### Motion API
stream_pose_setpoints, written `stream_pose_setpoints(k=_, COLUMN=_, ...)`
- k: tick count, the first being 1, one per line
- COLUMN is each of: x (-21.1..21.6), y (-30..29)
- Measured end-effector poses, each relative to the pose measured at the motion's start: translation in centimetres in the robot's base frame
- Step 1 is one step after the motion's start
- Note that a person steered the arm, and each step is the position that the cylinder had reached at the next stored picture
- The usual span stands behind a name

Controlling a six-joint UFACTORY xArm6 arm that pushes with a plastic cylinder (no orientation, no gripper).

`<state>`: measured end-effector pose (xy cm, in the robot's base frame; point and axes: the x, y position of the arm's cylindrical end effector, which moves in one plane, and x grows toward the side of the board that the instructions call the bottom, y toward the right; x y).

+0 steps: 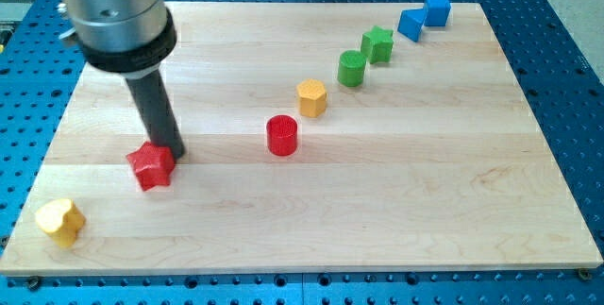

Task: Move the red circle diagonally to the hexagon

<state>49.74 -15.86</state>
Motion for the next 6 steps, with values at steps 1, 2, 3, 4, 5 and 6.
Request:
stream_pose_setpoints(k=1, x=0.8, y=0.4)
stream_pose_setpoints(k=2, x=3.0, y=5.7)
stream_pose_setpoints(k=3, x=5.4, y=16.4)
stream_pose_setpoints(k=4, x=-0.7, y=21.0)
stream_pose_setpoints(k=5, x=-2.7, y=16.3)
stream_pose_setpoints(k=6, x=-2.2, y=12.2)
